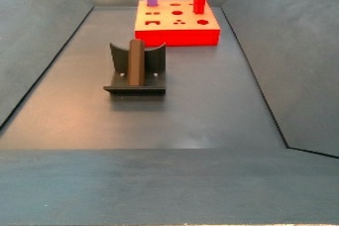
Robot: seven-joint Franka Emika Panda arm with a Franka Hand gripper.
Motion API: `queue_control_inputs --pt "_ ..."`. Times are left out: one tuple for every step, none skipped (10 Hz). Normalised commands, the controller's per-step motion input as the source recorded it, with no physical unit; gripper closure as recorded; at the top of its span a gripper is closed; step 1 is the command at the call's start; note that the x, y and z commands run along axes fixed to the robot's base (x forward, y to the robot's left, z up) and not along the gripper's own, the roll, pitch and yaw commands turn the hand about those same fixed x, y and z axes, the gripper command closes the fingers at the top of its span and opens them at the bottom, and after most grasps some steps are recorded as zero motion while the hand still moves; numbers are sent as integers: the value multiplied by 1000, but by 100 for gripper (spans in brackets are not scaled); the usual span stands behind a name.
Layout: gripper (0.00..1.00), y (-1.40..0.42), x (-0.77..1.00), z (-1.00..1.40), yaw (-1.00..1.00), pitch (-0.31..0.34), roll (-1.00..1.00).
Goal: Pick up the hexagon object. Move up. Place the hexagon object on the fixture. Regrasp the hexagon object. Move to above the board. Insert the hexagon object.
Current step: Regrasp the hexagon object.
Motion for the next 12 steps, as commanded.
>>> queue_control_inputs --pt "0 -19 -1 9 23 8 1000" --pt "0 -21 9 8 24 12 1000" --pt "0 -23 25 -7 27 23 1000" --pt "0 -25 42 -11 31 35 1000" --pt "0 -28 52 -7 36 49 1000" --pt "0 -30 63 -11 40 59 1000" --pt "0 -31 81 -16 52 87 1000" --pt "0 -38 90 -12 64 112 1000" --pt "0 -40 99 -14 93 154 1000" --pt "0 -41 102 -19 111 172 976" --pt "0 -43 102 -18 137 163 723" --pt "0 -46 101 -19 168 144 476"
